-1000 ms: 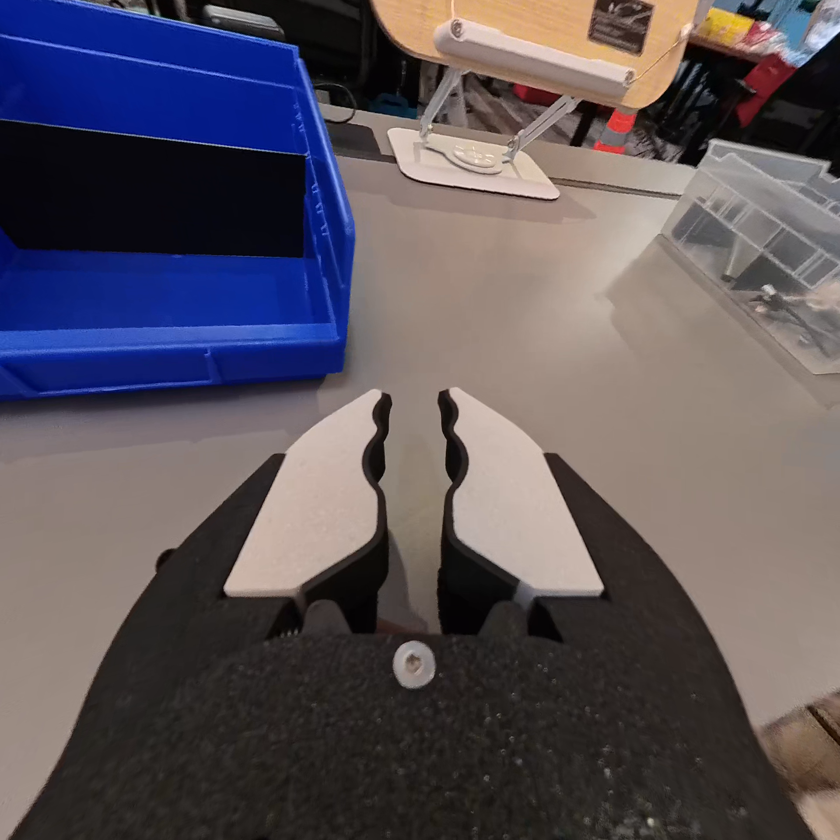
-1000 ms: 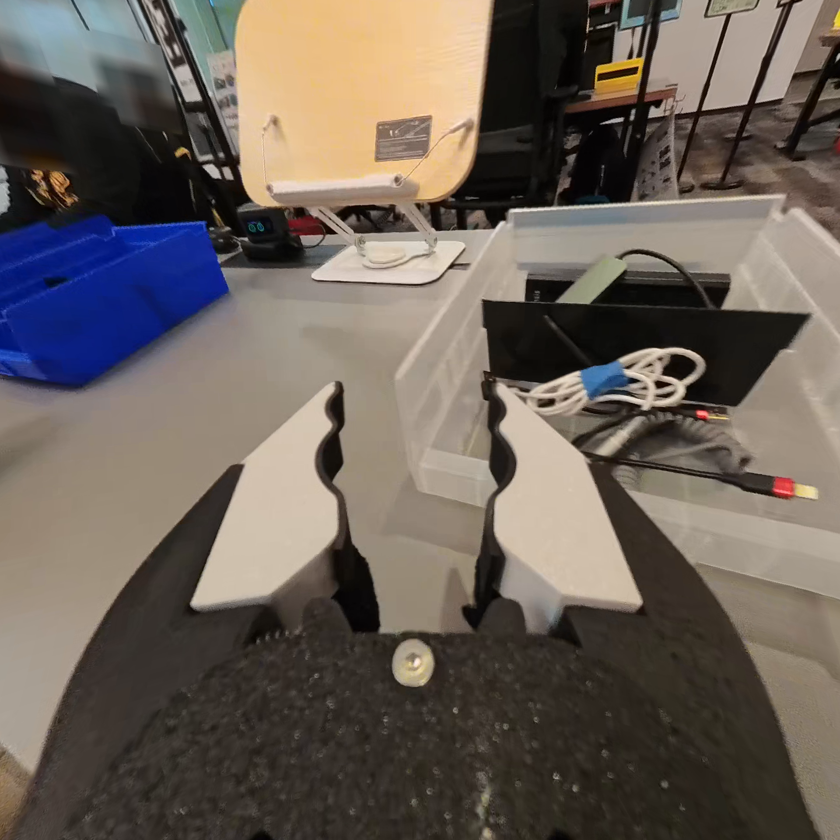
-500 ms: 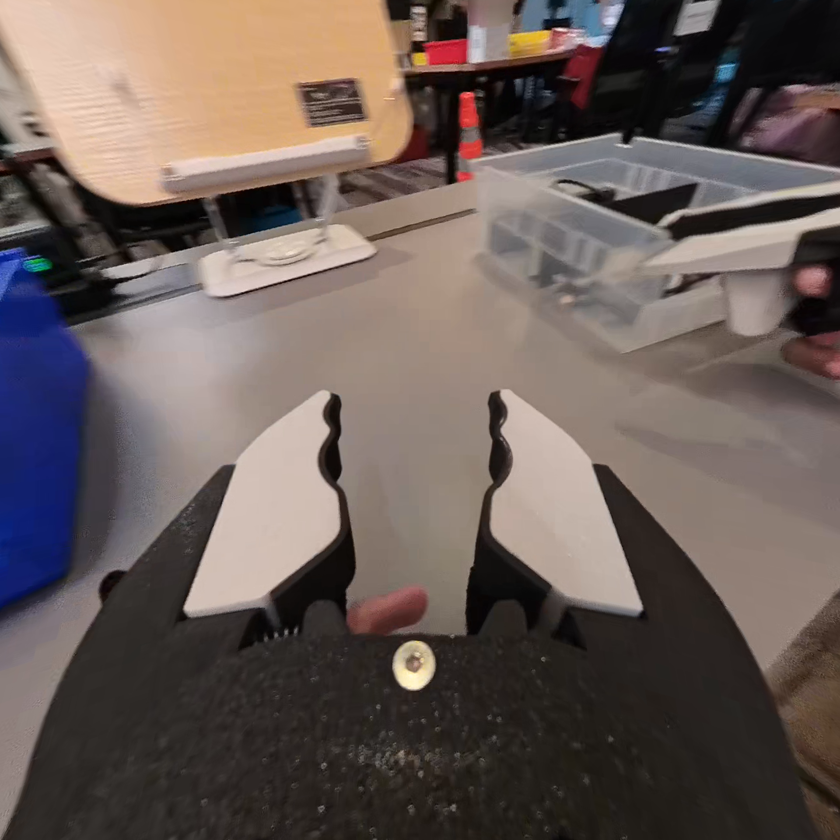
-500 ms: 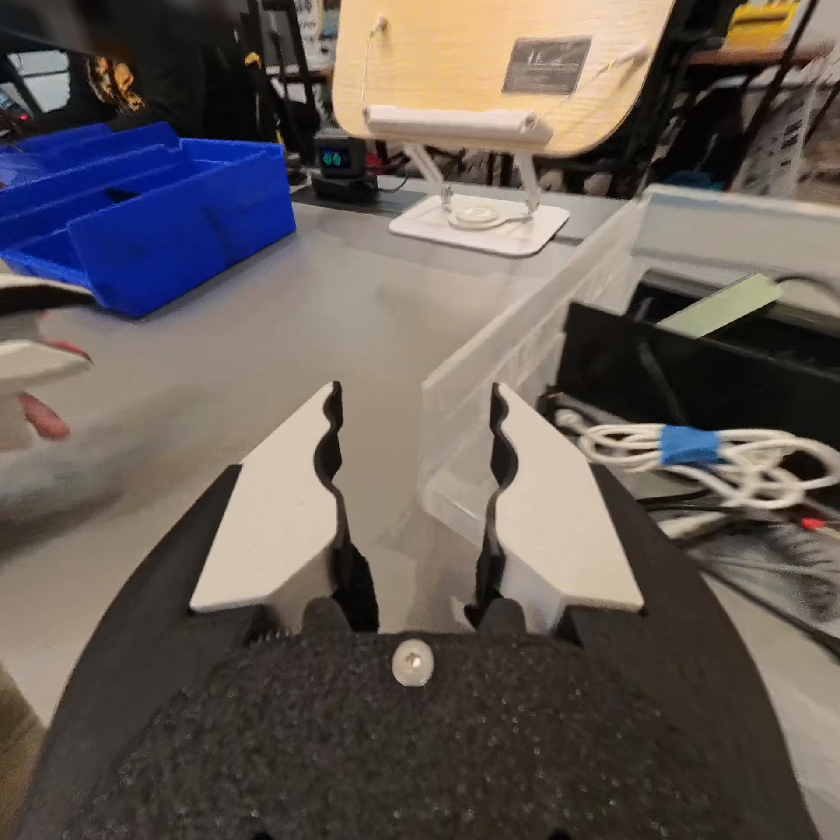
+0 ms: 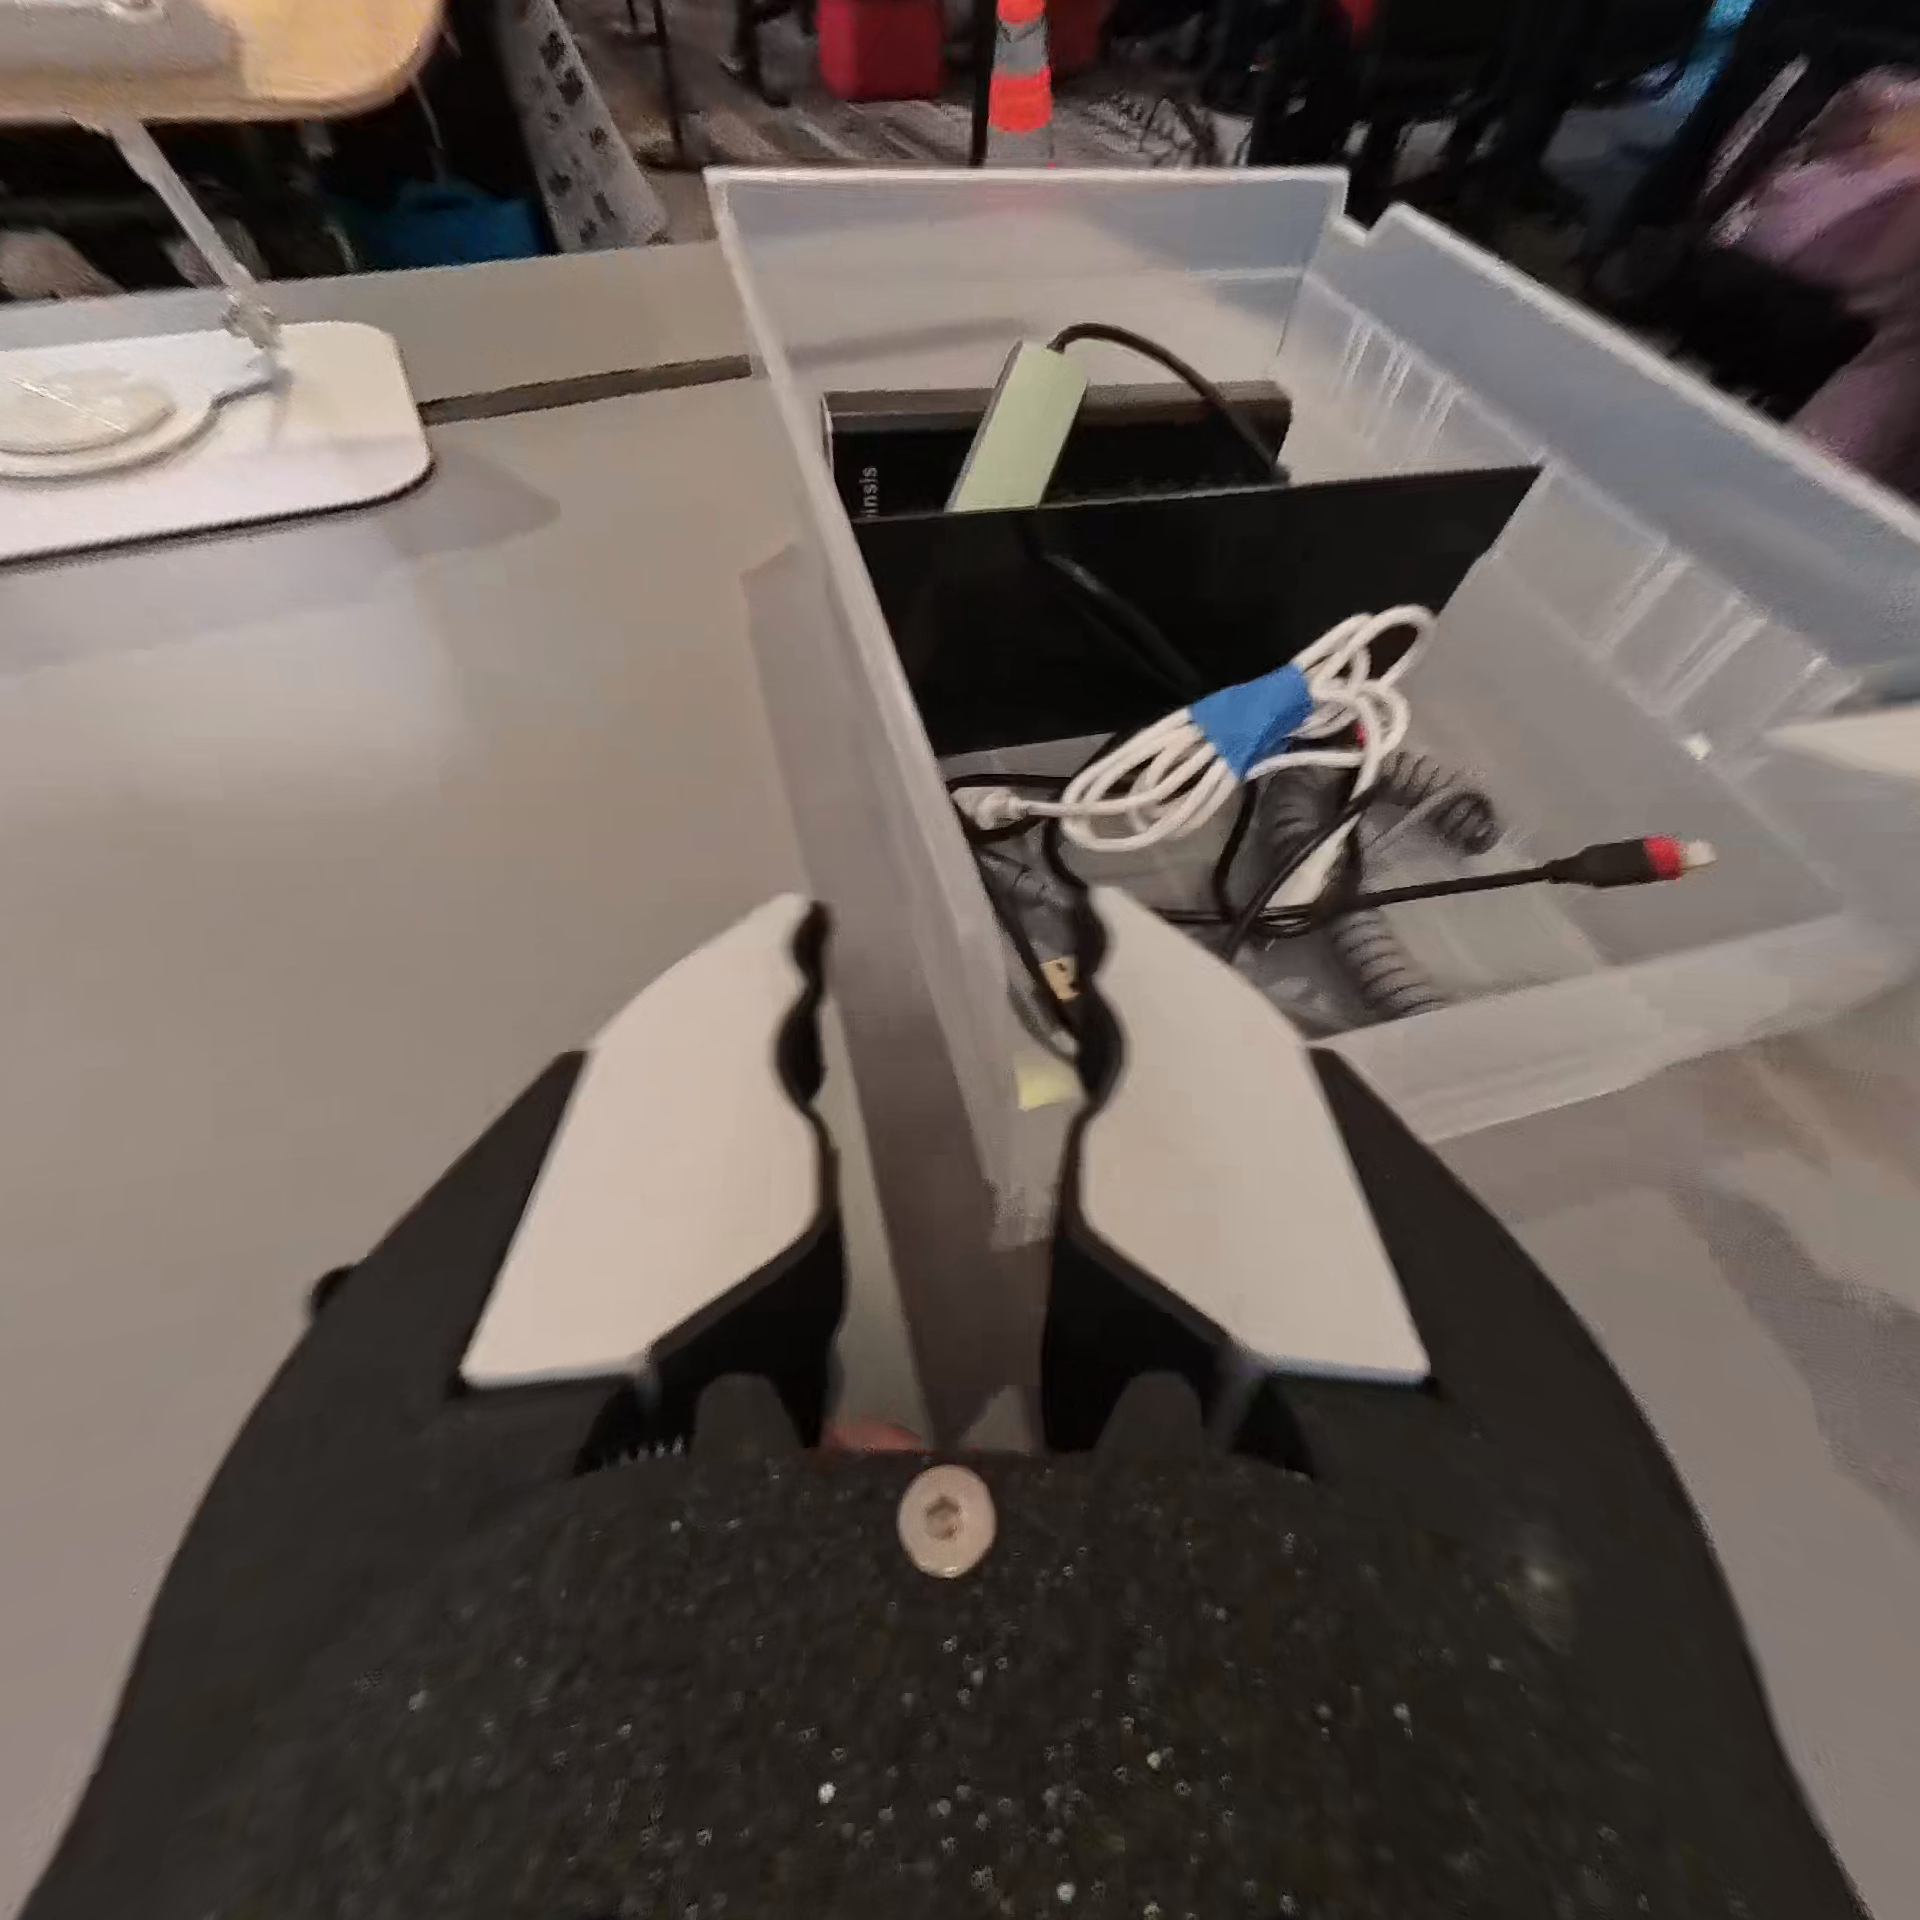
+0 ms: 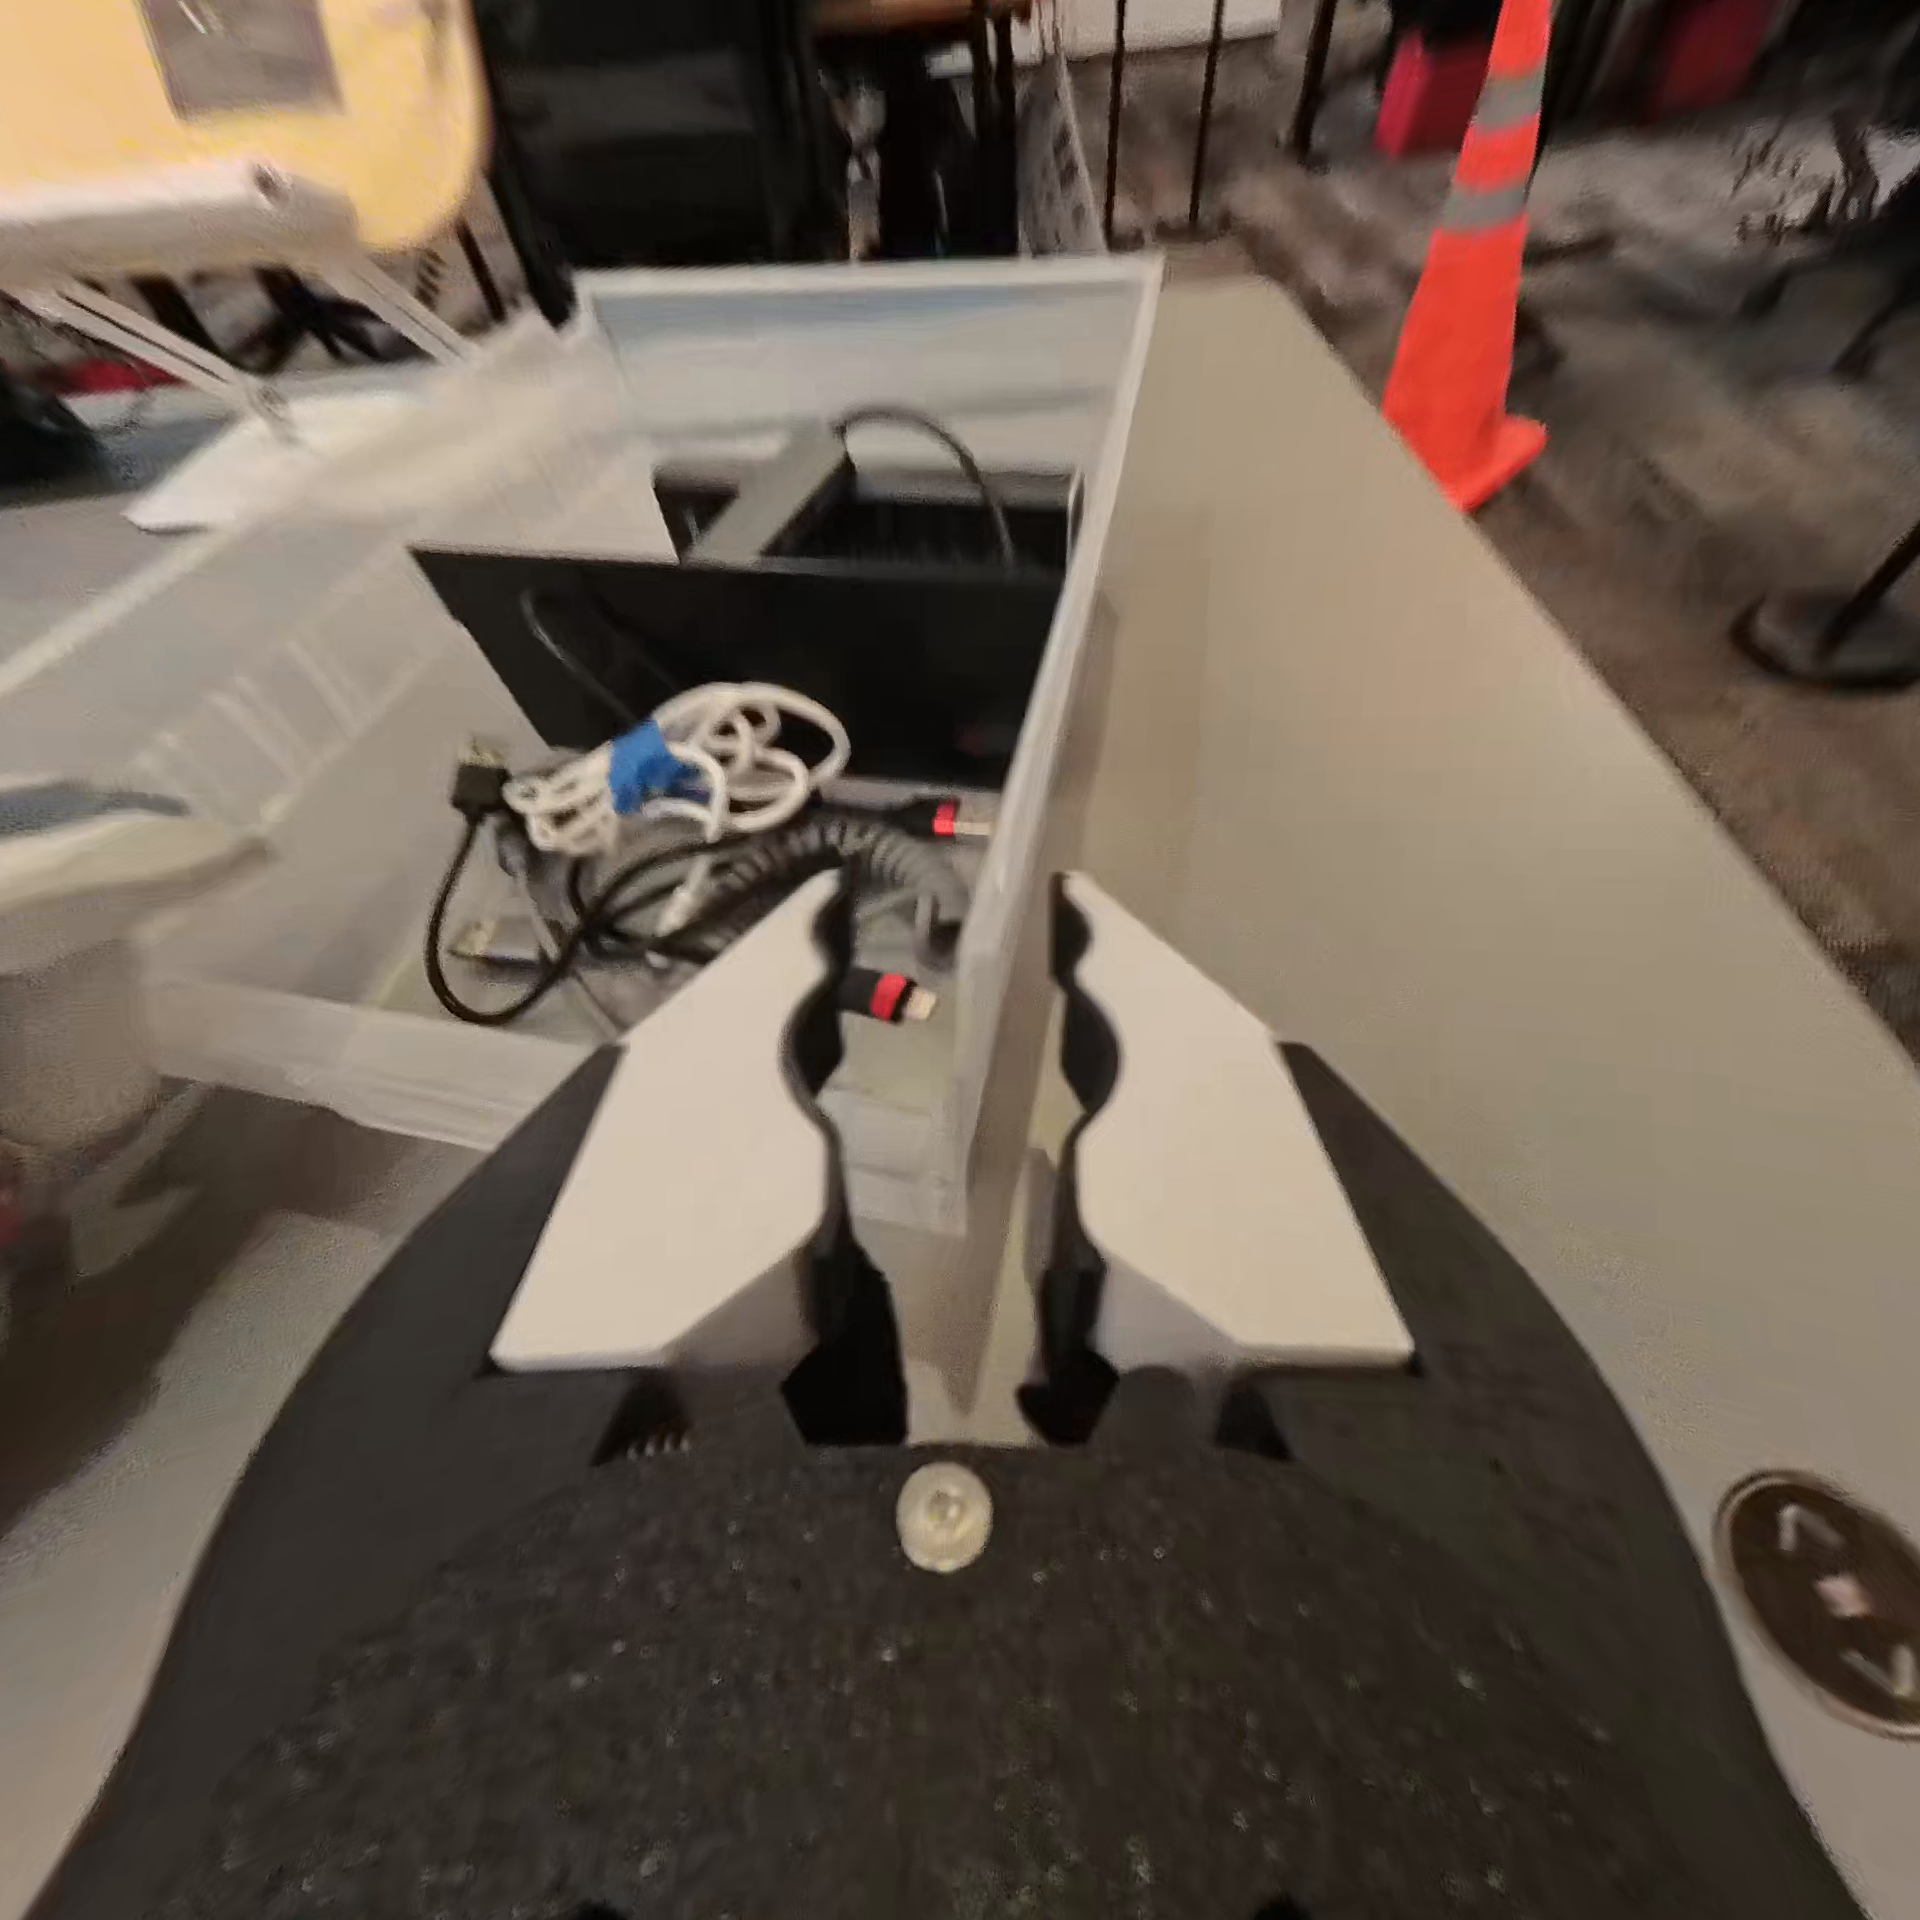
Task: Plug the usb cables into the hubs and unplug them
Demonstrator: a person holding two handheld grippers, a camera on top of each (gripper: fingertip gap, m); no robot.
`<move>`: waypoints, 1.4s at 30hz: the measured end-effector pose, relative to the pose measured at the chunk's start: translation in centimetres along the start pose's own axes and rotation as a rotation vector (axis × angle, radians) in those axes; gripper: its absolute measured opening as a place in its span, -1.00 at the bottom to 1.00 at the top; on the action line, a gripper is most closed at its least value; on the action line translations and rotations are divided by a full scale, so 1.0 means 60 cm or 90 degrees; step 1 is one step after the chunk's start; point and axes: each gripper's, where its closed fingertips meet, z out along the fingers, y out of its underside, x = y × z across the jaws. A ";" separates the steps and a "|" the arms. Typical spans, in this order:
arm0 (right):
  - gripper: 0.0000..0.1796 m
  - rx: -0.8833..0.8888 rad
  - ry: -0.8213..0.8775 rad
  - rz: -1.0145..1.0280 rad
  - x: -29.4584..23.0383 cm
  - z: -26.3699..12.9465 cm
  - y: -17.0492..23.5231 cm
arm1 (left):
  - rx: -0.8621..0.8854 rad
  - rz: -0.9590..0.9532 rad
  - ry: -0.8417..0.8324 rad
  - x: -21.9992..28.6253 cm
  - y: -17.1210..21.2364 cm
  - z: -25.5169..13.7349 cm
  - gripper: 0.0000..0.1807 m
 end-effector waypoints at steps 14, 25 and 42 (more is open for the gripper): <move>-0.97 0.004 0.007 -0.027 -0.132 0.027 -0.035 | 0.048 0.015 -0.130 -0.130 -0.024 -0.102 -0.95; -0.96 -0.027 -0.123 -0.039 -0.419 0.088 0.001 | 0.041 0.010 -0.263 -0.369 0.013 -0.250 -0.94; -0.40 0.101 -0.182 -0.214 -0.459 -0.006 -0.025 | 0.163 -0.015 -0.317 -0.676 0.022 -0.485 -0.27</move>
